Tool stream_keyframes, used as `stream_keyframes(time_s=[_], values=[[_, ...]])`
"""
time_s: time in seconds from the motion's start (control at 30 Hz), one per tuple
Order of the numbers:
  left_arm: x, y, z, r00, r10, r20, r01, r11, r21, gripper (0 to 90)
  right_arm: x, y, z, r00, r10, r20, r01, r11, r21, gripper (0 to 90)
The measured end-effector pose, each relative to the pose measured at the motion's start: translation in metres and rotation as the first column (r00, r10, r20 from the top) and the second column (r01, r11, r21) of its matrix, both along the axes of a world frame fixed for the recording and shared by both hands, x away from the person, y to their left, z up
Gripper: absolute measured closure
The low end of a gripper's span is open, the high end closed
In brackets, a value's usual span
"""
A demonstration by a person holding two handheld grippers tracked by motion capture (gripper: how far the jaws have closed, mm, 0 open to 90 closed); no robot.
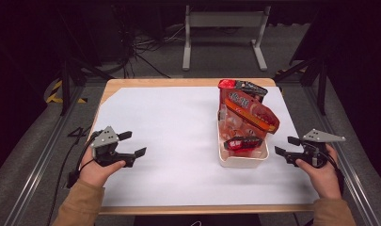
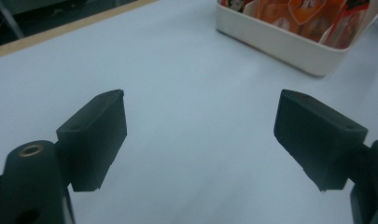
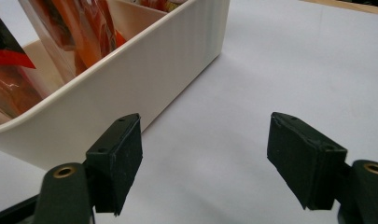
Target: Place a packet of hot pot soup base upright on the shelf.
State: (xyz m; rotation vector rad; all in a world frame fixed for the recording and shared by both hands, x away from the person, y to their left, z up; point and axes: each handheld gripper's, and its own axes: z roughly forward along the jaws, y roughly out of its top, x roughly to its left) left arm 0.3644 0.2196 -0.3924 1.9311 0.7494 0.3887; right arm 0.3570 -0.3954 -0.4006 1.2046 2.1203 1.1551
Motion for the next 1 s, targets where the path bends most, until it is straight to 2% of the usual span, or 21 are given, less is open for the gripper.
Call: stream_keyframes(time_s=[0.13,0.2,0.23,0.27,0.33,0.4,0.53,0.57,0.63,0.67,0.73,0.77,0.8,0.83,0.9,0.93,1.0], values=[[0.0,0.014,-0.016,0.999,0.043,-0.007,-0.043,0.9988,-0.023,17.4,0.0,-0.001,-0.003,1.0,0.0,0.002,0.0,1.0,0.005,26.0],[0.001,0.018,-0.025,0.9977,0.064,-0.023,-0.065,0.9975,-0.027,17.3,0.0,-0.001,-0.005,1.0,-0.001,-0.003,0.001,1.0,0.005,25.8],[0.002,0.019,-0.03,0.997,0.063,-0.046,-0.065,0.9973,-0.035,17.2,0.0,-0.001,-0.005,1.0,-0.003,-0.003,0.003,1.0,0.001,25.7],[0.002,0.019,-0.03,0.997,0.063,-0.046,-0.065,0.9973,-0.035,17.1,0.0,-0.001,-0.005,1.0,-0.003,-0.003,0.003,1.0,0.001,25.7],[0.006,0.023,-0.04,0.9949,0.076,-0.066,-0.079,0.996,-0.043,16.9,0.0,-0.001,-0.007,1.0,-0.005,-0.003,0.005,1.0,-0.004,25.4],[0.007,0.026,-0.047,0.9928,0.093,-0.075,-0.094,0.9953,-0.021,16.4,0.001,-0.001,-0.009,1.0,-0.007,-0.002,0.007,1.0,-0.01,25.3],[0.008,0.032,-0.058,0.9899,0.108,-0.092,-0.113,0.9927,-0.042,16.1,0.003,0.001,-0.013,0.9999,-0.002,-0.013,0.001,1.0,-0.023,24.4],[0.008,0.032,-0.059,0.9892,0.111,-0.095,-0.114,0.993,-0.028,16.0,0.003,0.002,-0.015,0.9998,-0.003,-0.017,0.003,1.0,-0.025,24.1],[0.008,0.031,-0.059,0.9907,0.115,-0.072,-0.115,0.9934,0.008,15.3,0.004,0.002,-0.018,0.9998,-0.002,-0.021,0.001,1.0,-0.031,23.9],[0.008,0.031,-0.059,0.9907,0.115,-0.072,-0.115,0.9934,0.008,15.2,0.004,0.002,-0.018,0.9998,-0.002,-0.021,0.001,1.0,-0.031,23.9],[0.004,0.028,-0.059,0.9917,0.128,-0.01,-0.127,0.9892,0.073,16.4,0.006,0.002,-0.022,0.9997,-0.007,-0.022,0.006,0.999,-0.042,23.5],[0.003,0.027,-0.059,0.9921,0.125,-0.001,-0.124,0.9882,0.089,16.2,0.007,0.002,-0.022,0.9997,-0.009,-0.022,0.008,0.999,-0.042,23.3],[0.002,0.026,-0.06,0.9949,0.1,-0.014,-0.098,0.9915,0.085,15.7,0.007,0.003,-0.023,0.9997,-0.009,-0.022,0.008,0.999,-0.042,23.1],[0.002,0.025,-0.06,0.9951,0.095,-0.027,-0.092,0.9917,0.089,15.4,0.008,0.004,-0.023,0.9997,-0.007,-0.023,0.006,0.999,-0.045,22.9],[0.001,0.025,-0.061,0.9953,0.092,-0.03,-0.089,0.9923,0.087,15.4,0.008,0.005,-0.024,0.9997,-0.007,-0.025,0.005,0.999,-0.047,22.7],[0.0,0.025,-0.062,0.9956,0.092,-0.016,-0.09,0.9921,0.087,15.4,0.009,0.005,-0.024,0.9997,-0.004,-0.026,0.002,0.999,-0.05,22.6],[-0.001,0.027,-0.061,0.9954,0.093,-0.022,-0.092,0.9939,0.062,15.4,0.01,0.007,-0.026,0.9996,-0.002,-0.029,0.001,0.998,-0.059,22.5]])
